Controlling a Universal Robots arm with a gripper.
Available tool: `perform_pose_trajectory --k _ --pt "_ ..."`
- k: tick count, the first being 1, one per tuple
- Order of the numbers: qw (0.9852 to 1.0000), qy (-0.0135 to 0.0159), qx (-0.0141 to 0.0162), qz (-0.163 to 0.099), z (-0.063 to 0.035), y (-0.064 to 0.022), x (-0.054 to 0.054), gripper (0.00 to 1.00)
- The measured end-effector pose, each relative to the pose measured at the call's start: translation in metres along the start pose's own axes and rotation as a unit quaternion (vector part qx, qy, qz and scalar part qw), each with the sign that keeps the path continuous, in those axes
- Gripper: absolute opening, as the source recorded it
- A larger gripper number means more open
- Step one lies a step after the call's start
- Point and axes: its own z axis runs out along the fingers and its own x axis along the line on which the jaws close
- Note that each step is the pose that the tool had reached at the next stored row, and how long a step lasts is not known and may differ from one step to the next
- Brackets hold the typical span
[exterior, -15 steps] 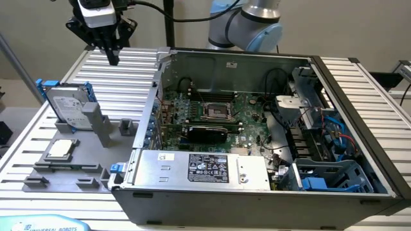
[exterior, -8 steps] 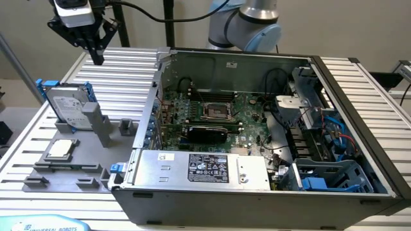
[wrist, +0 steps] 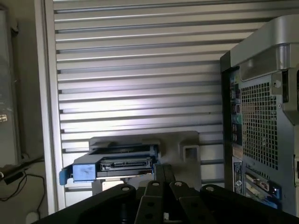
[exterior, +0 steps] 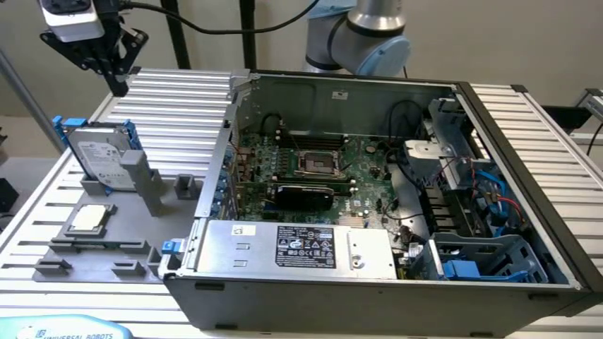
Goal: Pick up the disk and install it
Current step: 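Reach for the disk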
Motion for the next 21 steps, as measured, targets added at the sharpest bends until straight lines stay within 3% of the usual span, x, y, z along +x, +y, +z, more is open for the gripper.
perform_pose_trajectory --k 17,21 --pt "1.0 0.0009 0.0002 0.0 0.0079 -0.0058 0.077 0.11" --pt "1.0 0.0034 0.0032 -0.003 0.0081 -0.0062 0.08 0.11"
